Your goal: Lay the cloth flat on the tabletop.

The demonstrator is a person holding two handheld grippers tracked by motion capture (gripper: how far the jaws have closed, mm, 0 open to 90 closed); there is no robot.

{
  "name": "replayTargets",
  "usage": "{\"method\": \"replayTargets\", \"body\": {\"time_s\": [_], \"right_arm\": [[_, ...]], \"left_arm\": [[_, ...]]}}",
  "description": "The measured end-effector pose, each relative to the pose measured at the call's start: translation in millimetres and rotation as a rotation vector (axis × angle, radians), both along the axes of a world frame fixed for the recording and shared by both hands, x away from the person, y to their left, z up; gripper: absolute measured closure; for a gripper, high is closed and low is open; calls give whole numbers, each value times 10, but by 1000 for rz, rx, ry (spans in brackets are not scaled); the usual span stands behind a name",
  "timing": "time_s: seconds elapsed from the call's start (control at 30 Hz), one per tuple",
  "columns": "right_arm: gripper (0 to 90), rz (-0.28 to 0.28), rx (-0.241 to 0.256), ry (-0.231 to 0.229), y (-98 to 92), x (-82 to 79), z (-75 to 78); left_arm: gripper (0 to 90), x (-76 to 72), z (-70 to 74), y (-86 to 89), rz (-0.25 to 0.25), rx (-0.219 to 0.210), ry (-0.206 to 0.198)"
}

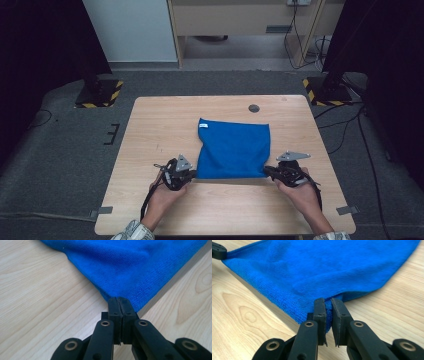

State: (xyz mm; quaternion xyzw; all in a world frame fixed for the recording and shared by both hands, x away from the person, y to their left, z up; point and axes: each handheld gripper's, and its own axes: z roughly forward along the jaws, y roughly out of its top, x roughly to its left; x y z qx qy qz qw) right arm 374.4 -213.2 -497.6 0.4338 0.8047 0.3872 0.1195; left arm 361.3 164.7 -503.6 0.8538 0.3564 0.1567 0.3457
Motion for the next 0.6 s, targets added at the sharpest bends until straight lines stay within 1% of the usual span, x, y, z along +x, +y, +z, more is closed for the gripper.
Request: {"method": "replayTargets", "body": {"time_s": [0.13, 0.27, 0.4, 0.47, 0.57, 0.6], "right_arm": [[828, 12, -4, -5, 30, -33, 16], [831, -2, -2, -2, -8, -74, 34], [837, -30, -2, 10, -120, -179, 31], [838, -35, 0, 9, -148, -196, 32], [839, -49, -4, 19, -208, -252, 28], [838, -51, -13, 19, -218, -257, 21]], "left_arm": [[889, -53, 9, 36, -2, -3, 5], [890, -72, 19, 1, -13, -10, 6], [890, -115, 33, -97, -40, -14, 5], [890, -125, 35, -113, -44, -12, 5], [890, -168, 38, -163, -56, -16, 18], [890, -185, 35, -174, -59, -15, 22]]}}
